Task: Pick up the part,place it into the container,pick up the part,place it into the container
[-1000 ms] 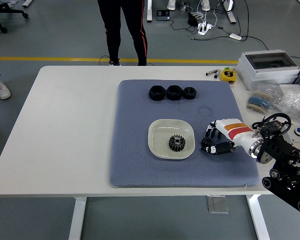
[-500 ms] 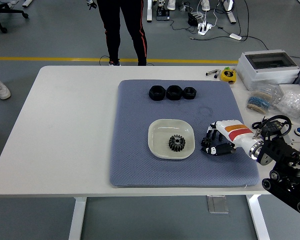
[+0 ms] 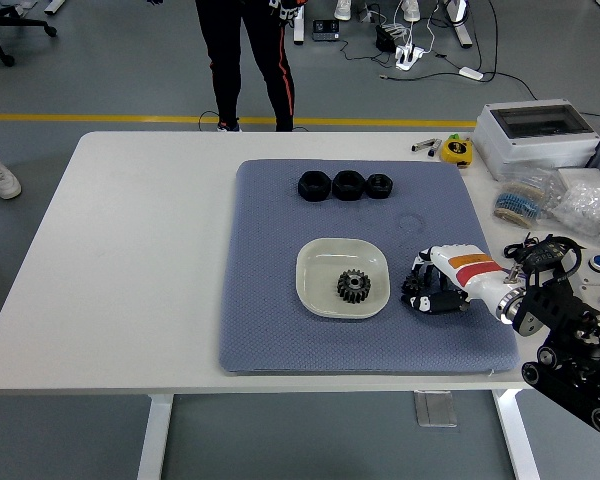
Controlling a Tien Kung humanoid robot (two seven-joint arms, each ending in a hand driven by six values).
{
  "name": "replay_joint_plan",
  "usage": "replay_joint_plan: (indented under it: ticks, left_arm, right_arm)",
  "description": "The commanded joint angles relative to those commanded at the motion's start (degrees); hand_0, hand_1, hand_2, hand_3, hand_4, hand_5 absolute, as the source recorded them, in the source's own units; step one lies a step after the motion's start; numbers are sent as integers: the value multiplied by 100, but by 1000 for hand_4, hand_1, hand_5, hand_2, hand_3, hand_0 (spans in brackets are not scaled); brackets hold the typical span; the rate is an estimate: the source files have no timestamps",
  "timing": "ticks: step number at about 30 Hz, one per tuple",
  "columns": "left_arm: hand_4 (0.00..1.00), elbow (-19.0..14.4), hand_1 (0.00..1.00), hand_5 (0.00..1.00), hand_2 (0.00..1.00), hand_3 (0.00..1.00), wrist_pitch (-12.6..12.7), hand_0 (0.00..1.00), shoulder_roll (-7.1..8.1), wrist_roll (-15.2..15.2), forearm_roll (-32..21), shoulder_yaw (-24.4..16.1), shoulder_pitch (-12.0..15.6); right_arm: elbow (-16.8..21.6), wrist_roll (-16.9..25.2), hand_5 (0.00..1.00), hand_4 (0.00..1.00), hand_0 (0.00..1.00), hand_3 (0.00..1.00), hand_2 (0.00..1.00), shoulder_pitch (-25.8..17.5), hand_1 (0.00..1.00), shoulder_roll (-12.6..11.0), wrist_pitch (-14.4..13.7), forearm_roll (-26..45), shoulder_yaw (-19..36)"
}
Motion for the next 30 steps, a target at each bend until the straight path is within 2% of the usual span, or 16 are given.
replay_joint_plan:
  ticks: [4,5,10,11,22,30]
  left_arm:
    - [613,-2,627,653,666,612,-3,642,2,-2,-6,9,-3]
    - [612,-2,627,652,666,611,-3,642,3,-4,-12,15,-4]
    - [612,-2,627,652,666,611,-1,642,1,-8,-28,26,-8]
    - [614,-2,627,653,667,611,1,642,0,-9,-32,30,-8]
    - [613,-4,627,650,666,611,-6,643,0,-7,-3,22,-17]
    - [613,-3,628,650,666,611,-13,642,7,-4,20,8,-13]
  right_arm:
    - [4,-24,490,765,59,477,389,10,241,3,-65,-15,-5]
    - [0,-35,471,767,2,426,305,13,165,5,-71,-20,-7]
    - [-35,-65,471,767,2,426,305,15,165,8,-73,-31,-25]
    - [-37,-68,471,760,2,375,244,15,96,7,-74,-34,-28]
    - [-24,-72,464,754,2,368,228,21,86,-13,-113,-23,-14]
    - [118,-72,480,737,2,365,217,17,76,-49,-162,-79,79]
